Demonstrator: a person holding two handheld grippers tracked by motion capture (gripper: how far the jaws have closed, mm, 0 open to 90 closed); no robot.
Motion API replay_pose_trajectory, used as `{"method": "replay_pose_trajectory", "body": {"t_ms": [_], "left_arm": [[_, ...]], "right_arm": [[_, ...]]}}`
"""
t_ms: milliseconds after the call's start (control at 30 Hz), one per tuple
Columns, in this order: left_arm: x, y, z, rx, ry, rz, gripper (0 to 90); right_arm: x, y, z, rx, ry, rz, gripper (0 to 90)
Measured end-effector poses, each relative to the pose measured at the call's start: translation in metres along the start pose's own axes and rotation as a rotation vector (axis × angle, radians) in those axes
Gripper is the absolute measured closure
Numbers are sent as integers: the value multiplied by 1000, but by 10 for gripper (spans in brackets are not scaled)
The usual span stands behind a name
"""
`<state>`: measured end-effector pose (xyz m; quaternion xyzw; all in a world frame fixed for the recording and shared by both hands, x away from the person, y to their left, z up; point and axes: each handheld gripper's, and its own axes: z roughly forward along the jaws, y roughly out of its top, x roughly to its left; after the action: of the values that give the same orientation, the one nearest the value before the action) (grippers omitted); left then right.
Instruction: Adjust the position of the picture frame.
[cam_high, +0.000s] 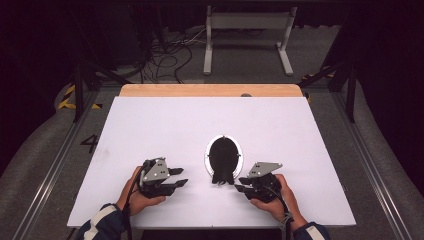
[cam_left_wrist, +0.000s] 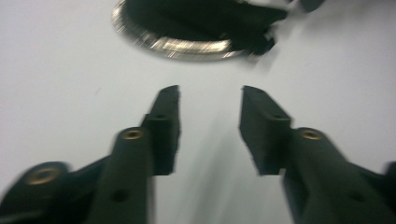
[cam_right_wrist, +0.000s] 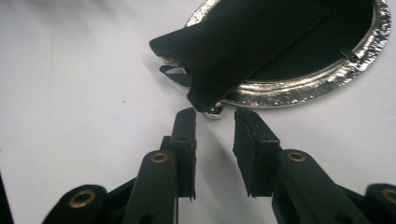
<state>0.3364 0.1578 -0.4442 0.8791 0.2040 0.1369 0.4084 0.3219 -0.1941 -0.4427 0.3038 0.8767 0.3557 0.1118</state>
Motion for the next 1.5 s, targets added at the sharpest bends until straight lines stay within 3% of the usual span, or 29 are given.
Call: {"method": "replay_pose_trajectory", "body": {"t_ms": [100,267,433,600,1000,1167,1200,1300,1367,1500], "left_arm": [[0,-14,-9,36,56,-58,330],[2,-34,-25,42,54,-133,236],[7,-51,-39,53,69,-161,192],[10,-52,-38,68,71,-155,170],[8,-52,-35,81,56,-137,161],[8,-52,-34,74,49,-141,158],[8,-52,-34,74,45,-141,157],[7,-51,-33,73,36,-133,155],[7,-50,-32,78,34,-129,155],[7,-50,-30,87,37,-132,154]], "right_arm": [[2,1,3,25,3,-9,671],[3,3,8,44,-1,-10,638],[2,6,14,57,-1,-7,638],[2,11,18,64,-4,-7,641],[-4,12,20,41,40,39,654],[-9,12,19,2,84,118,647],[-13,12,19,-25,121,193,633],[-21,11,20,-62,190,283,626],[-24,11,20,-74,209,310,615],[-33,10,27,-97,306,448,565]]}}
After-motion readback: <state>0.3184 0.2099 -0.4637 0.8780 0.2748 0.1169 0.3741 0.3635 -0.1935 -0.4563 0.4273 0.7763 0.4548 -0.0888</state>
